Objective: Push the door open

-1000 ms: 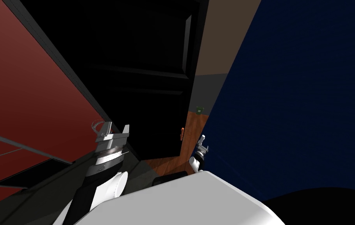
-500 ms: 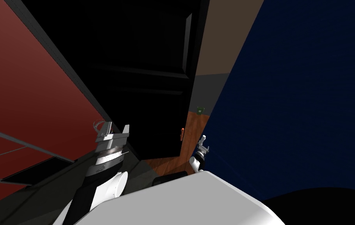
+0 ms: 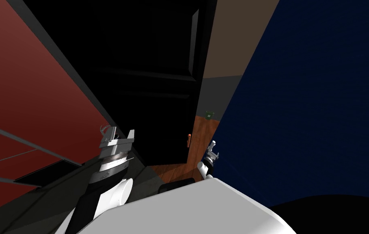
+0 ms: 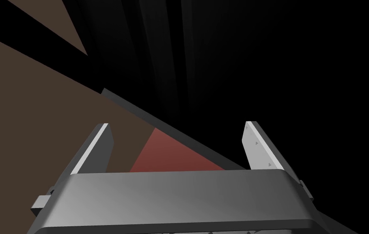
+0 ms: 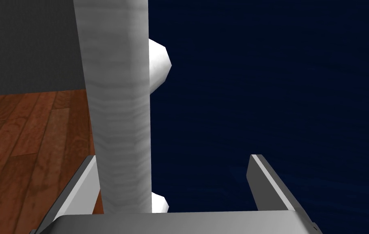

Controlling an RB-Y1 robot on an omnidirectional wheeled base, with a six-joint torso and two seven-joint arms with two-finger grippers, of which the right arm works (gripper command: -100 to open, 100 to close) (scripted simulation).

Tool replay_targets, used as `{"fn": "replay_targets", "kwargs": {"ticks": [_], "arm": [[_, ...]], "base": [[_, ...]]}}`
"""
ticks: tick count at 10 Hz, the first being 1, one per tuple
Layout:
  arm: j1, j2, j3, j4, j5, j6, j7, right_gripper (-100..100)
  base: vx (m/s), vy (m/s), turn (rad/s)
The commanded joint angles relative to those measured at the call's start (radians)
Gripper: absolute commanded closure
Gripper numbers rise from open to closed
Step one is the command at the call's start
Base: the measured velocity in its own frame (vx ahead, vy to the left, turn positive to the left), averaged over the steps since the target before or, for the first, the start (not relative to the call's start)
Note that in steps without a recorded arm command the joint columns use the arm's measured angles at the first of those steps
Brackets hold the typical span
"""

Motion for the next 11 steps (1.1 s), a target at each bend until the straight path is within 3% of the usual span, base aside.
{"fn": "replay_targets", "kwargs": {"ticks": [1, 8, 9, 11], "arm": [[0.029, -0.01, -0.016, -0.012, -0.005, -0.023, 0.004, 100], [0.029, -0.01, -0.016, -0.012, -0.005, -0.023, 0.004, 100], [0.019, 0.0, -0.035, -0.029, -0.034, -0.027, 0.025, 100], [0.017, -0.002, -0.049, -0.024, -0.046, -0.038, 0.029, 100]], "base": [[0.007, -0.017, -0.008], [-0.001, 0.001, 0.0], [0.056, -0.065, 0.298], [0.075, -0.083, 0.137]]}}
